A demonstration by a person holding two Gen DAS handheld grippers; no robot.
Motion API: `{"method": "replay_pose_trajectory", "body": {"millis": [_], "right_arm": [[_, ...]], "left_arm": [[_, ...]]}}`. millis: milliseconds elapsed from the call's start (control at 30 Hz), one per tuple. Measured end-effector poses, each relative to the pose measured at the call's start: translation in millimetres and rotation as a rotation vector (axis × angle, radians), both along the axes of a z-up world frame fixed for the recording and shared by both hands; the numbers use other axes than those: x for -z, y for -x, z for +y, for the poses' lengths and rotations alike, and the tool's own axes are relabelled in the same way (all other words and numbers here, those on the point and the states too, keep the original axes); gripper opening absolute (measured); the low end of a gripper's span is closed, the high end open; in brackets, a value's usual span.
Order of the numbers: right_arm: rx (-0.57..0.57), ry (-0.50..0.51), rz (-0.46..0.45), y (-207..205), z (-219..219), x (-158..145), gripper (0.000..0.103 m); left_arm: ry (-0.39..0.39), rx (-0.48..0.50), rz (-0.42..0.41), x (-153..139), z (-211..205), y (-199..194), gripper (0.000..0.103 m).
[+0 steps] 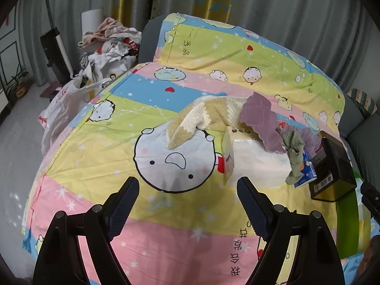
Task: Organize soft objects
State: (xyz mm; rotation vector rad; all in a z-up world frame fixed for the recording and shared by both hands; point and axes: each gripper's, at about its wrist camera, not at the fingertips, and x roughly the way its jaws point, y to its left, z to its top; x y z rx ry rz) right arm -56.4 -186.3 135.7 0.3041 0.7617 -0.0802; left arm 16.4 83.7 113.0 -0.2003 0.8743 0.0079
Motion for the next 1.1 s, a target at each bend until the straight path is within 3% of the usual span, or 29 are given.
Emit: {"method": "replay_pose_trajectory", "body": {"millis": [600,900,967,1100], "right_arm": [[-0.075,-0.036,-0.017,-2,13,-1,0.099],[-0.134,-0.109,-0.137,7,34,-29,0.097],[-0.188,-0.095,-0.164,-5,55,-43,0.097],[-0.245,-0.044,-0.124,-51,87,-51,0.097]], "left_arm": [[0.017,0.011,0.003,0,2,4,0.085],[0.076,-0.011,-0.023,-8,13,5,0.085],[0.072,-0.027,-0.022,-8,16,5,0.085],[0.069,-0.042,-0.025,-9,23,4,0.085]]}}
